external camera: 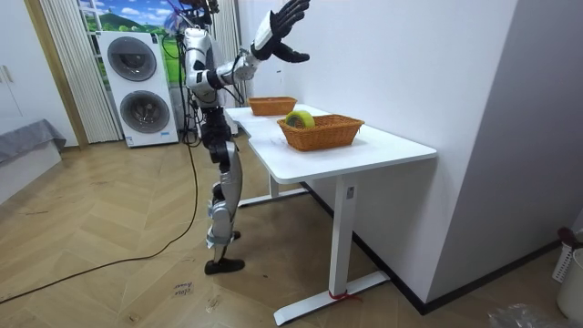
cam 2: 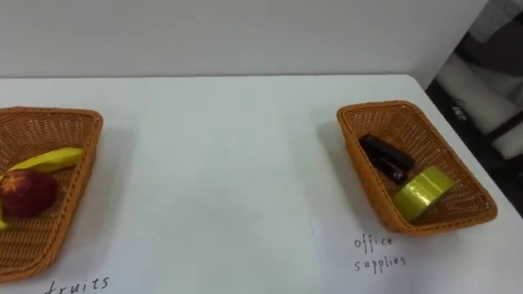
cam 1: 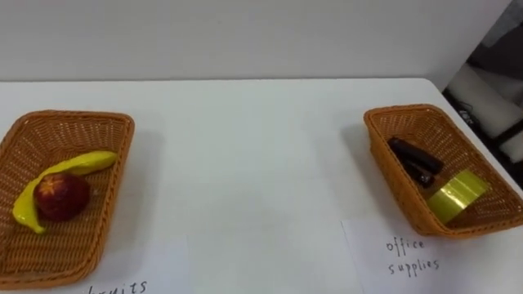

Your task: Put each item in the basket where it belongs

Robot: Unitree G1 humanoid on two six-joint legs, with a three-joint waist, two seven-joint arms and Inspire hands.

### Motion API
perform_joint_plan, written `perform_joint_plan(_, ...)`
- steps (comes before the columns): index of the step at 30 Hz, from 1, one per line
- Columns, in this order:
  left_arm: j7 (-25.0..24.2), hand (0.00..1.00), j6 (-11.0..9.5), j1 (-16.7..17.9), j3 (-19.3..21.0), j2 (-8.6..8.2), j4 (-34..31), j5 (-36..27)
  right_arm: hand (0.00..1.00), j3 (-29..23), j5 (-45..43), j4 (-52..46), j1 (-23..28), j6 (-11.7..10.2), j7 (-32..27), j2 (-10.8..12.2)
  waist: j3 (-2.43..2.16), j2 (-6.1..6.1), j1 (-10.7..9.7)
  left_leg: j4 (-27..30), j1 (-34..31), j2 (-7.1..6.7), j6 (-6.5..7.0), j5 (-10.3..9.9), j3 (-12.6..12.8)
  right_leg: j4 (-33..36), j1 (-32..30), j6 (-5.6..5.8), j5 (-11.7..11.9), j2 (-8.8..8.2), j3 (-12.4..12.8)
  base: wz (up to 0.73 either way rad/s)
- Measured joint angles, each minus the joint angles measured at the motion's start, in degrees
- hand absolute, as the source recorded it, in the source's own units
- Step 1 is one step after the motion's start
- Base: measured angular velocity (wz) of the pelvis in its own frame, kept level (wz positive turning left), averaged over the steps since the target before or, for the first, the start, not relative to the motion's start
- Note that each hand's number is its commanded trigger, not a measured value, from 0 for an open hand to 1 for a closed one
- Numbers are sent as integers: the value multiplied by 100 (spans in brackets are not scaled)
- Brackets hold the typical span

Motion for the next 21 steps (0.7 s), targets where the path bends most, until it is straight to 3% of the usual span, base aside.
perform_joint_plan(3, 94, 0, 6, 37, -8, -4, -78, -22, 0, -149, 610, 169, 113, -101, -426, 247, -19, 58, -17, -27, -3, 20, -7, -5, -2, -7, -31, 0, 0, 17, -10, 0)
perform_joint_plan(9, 136, 0, 37, 15, -26, -46, -157, -22, 0, -154, 1584, 757, 372, -105, -1009, 730, -44, 178, -107, -41, -37, 13, -7, -6, 3, -10, -47, 0, 0, 17, 8, 1)
perform_joint_plan(14, 129, 0, 89, -15, -3, -95, -238, -14, 0, -182, 2003, 2082, 461, -198, -1248, 1200, -58, 271, -130, -41, -62, 16, -7, -7, 14, -9, -69, 0, 0, 19, 3, 0)
perform_joint_plan(19, 118, 0, 134, -59, -12, -112, -222, -17, 0, 18, 2439, 3067, 510, -131, -1347, 1392, -34, 379, -128, -50, -61, 10, -5, -8, 4, -10, -58, 0, 0, 14, -4, 1)
perform_joint_plan(21, 109, 0, 139, -56, -10, -113, -230, -17, 0, 112, 2691, 3554, 515, -126, -1327, 1401, -42, 361, -127, -44, -60, 9, -5, -8, -19, -10, -45, 0, -1, 12, -16, 6)
